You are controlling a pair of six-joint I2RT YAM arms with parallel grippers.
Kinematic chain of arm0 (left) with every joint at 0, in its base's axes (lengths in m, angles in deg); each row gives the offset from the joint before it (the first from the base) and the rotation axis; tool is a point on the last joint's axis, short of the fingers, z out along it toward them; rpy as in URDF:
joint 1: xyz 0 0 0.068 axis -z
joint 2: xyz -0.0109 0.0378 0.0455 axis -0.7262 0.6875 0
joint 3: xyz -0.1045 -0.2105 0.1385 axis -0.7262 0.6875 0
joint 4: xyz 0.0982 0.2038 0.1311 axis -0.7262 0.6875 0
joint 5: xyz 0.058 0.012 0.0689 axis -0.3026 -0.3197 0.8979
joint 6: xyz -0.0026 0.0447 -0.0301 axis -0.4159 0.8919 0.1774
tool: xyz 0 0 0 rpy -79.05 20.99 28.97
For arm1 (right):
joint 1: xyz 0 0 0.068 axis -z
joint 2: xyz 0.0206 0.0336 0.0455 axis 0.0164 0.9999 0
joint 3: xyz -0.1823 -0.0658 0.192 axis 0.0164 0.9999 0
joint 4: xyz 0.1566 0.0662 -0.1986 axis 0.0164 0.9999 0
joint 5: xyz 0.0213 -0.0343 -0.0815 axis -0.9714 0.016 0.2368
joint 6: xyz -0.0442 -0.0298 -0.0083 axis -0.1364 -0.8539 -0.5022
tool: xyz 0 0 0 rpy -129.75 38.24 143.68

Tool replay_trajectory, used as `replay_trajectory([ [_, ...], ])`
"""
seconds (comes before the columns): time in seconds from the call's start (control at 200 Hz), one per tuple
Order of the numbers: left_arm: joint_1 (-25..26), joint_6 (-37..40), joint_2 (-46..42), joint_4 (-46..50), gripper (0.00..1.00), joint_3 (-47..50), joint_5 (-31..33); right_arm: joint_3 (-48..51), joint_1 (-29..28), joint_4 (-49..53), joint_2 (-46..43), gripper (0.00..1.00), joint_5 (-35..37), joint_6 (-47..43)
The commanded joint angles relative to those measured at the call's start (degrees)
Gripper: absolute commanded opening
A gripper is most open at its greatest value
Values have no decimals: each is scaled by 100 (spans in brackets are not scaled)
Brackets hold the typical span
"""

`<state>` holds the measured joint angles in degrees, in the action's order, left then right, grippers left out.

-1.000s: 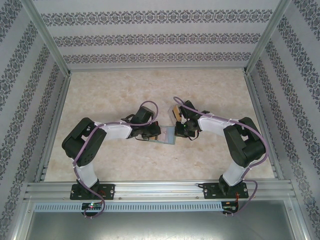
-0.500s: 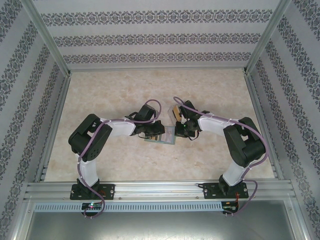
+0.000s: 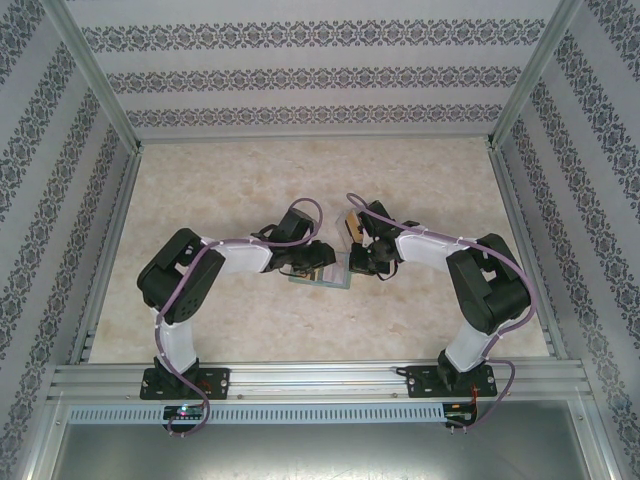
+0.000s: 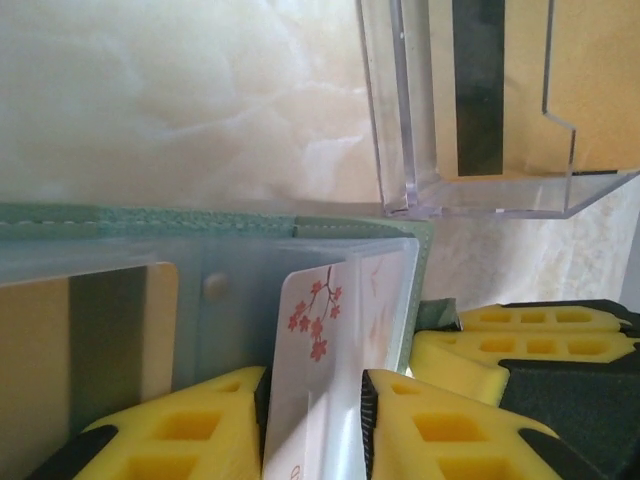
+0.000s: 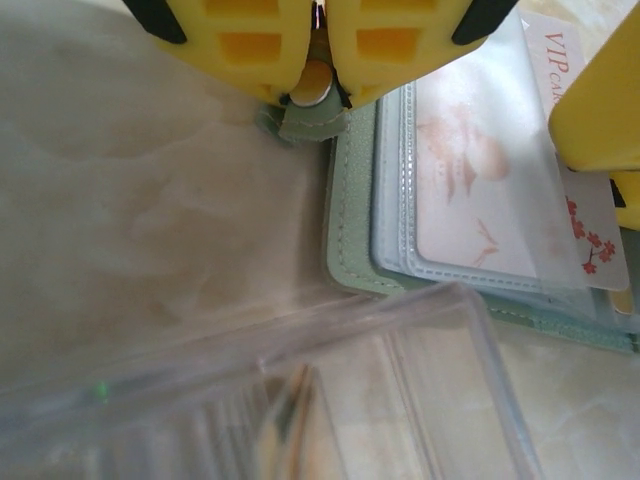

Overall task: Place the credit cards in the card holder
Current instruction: Insert the credit card into the card slot.

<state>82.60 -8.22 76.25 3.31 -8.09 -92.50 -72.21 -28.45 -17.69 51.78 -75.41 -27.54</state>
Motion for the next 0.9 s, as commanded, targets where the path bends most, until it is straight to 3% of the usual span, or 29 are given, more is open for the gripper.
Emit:
replay_trajectory([
  [0.0,44,192,-187,765,32,143,564,24,-54,-232,309,7,0,-64],
  [0.195,58,279,-83,1075,29,-54,577,-11,-52,-232,317,7,-40,-79],
  [0.335,111,223,-24,892,33,-49,461,-3,-53,-252,315,6,-65,-91],
  [0.39,165,217,10,747,41,-72,354,6,-53,-254,317,6,-76,-90],
  [0.545,313,147,127,664,48,-247,286,19,-60,-281,335,6,-83,-60],
  [0.899,524,202,418,1027,50,-722,348,73,-53,-298,273,6,13,-20],
])
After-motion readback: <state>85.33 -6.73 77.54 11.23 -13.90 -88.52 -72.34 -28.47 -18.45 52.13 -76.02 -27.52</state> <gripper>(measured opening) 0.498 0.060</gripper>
